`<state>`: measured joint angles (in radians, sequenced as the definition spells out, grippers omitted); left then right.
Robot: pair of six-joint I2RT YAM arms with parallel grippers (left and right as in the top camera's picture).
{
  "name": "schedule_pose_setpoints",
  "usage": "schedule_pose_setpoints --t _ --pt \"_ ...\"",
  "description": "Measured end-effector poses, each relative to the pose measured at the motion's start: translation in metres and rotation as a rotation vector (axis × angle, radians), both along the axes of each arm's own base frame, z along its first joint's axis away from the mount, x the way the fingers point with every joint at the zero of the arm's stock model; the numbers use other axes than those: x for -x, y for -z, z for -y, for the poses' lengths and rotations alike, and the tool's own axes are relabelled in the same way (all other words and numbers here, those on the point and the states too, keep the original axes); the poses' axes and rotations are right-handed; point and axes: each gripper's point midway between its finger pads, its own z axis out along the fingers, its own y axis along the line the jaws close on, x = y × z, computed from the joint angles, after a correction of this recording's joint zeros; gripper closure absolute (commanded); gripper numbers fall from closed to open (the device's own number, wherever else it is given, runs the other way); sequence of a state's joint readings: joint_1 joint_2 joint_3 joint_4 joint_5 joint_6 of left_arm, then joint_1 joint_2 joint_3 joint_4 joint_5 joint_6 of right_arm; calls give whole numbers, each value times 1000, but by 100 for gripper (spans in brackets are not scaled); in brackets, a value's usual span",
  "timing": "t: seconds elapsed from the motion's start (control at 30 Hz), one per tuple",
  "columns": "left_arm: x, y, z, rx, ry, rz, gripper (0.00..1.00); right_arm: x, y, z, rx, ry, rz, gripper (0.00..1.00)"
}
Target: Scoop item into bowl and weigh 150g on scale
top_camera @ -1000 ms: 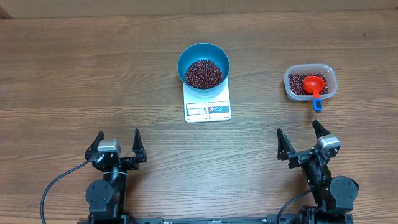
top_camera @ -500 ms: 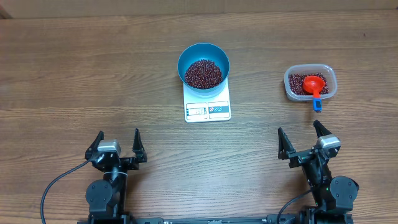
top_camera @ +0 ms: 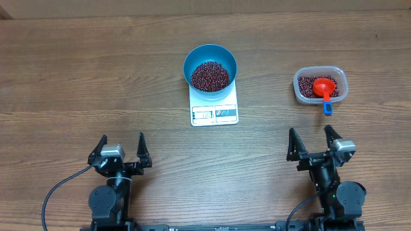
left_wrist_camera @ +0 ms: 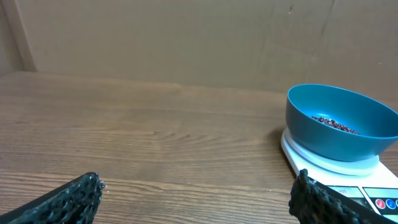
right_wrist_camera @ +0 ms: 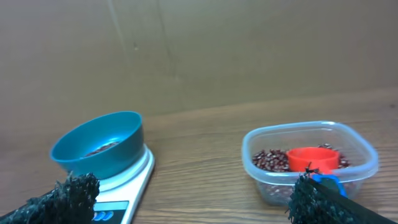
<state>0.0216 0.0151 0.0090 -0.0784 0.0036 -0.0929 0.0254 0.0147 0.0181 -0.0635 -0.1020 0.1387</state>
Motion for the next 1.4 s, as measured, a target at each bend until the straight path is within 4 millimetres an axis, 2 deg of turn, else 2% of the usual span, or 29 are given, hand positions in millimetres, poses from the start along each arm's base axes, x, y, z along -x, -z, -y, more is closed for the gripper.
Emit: schedule_pose_setpoints --t 0.33,1.4 --pt "0 0 0 0 0 0 0 0 6 2 -67 35 -33 0" --pt "0 0 0 0 0 0 0 0 7 2 -67 37 -36 0"
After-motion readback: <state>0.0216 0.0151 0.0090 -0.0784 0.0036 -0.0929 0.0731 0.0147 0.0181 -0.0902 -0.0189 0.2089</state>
